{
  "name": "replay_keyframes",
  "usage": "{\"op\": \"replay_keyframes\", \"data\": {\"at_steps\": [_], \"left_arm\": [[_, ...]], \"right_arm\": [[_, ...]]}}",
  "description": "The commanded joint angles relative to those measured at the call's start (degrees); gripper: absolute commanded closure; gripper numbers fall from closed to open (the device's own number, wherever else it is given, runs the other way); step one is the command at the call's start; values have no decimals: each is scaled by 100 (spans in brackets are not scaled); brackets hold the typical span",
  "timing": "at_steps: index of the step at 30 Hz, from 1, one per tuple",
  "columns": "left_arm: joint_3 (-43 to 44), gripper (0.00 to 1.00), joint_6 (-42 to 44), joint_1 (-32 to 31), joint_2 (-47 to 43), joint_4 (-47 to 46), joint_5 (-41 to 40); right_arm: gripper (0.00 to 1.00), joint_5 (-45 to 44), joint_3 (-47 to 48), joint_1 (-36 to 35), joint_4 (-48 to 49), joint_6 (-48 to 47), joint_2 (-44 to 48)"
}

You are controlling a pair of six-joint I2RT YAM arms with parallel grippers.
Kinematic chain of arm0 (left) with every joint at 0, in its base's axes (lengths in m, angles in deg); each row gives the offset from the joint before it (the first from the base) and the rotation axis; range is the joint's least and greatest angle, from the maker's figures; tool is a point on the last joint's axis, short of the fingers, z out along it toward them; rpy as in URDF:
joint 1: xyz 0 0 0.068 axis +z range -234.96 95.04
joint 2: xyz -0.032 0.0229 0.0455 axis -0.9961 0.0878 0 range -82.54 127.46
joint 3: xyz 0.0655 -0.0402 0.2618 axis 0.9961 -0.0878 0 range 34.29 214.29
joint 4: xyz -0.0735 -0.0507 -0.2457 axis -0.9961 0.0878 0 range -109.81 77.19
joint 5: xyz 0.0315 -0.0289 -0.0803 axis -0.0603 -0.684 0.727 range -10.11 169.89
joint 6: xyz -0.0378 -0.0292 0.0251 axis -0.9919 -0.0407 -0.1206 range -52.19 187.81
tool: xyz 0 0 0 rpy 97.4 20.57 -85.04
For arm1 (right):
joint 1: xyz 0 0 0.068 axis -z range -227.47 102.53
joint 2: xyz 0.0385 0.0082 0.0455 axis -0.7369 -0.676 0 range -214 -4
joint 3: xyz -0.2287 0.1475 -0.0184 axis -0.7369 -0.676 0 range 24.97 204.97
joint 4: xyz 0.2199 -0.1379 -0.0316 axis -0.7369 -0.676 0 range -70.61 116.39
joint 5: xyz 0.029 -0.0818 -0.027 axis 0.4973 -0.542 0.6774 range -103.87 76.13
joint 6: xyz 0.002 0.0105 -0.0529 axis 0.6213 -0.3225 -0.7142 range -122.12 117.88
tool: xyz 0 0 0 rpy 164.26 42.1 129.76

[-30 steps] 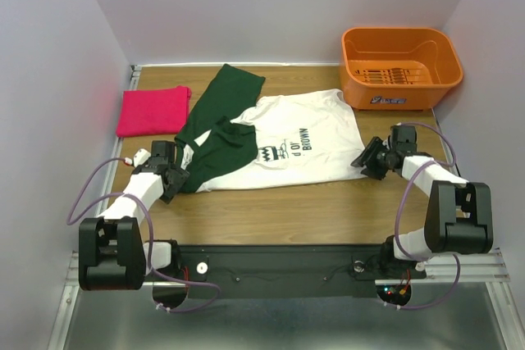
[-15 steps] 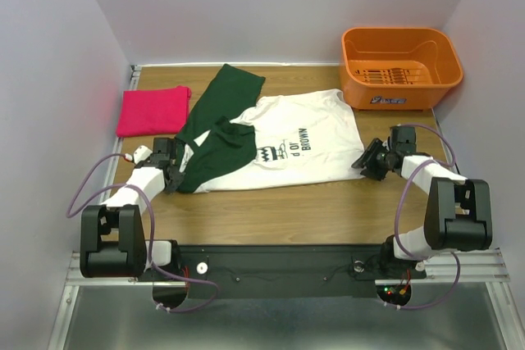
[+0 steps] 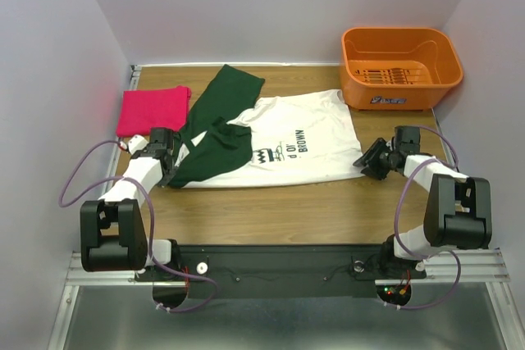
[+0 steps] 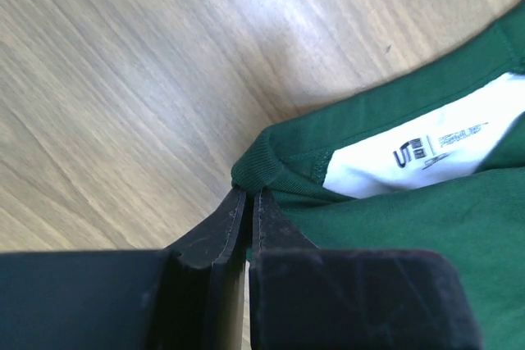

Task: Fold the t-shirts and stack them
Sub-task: Fold the tshirt

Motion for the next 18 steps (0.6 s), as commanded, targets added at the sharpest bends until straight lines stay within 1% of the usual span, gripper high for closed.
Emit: {"op": "replay_keyframes", "data": {"at_steps": [1,3,8,10,11,13,14,17,18], "left_arm": [[-29,90,173,120,185,327,-489],[-30,89,139,120,300,343,-252],[32,85,76,120,371,476,-14],[-38,80,59,120,318,485,83],[-82,74,42,120,274,485,127],[-100,69,33,120,73,502,118],[-65,61,41,120,-15,520,136],[31,49,138,120,-402,642,171],[110,42,208,120,-620,721,188]], "right_arm": [[51,-788,-137,216,-231,-236,-162],[51,-753,-163,216,-258,-288,-31],[50,-603,-172,216,-346,-324,233],[50,-559,-172,216,-407,-280,347],[50,-524,-154,216,-433,-280,452],[50,-454,-128,216,-503,-236,593],[50,-419,-93,216,-513,-227,785],[50,-357,-14,216,-574,-236,1076],[50,-366,39,216,-583,-236,1243]]}}
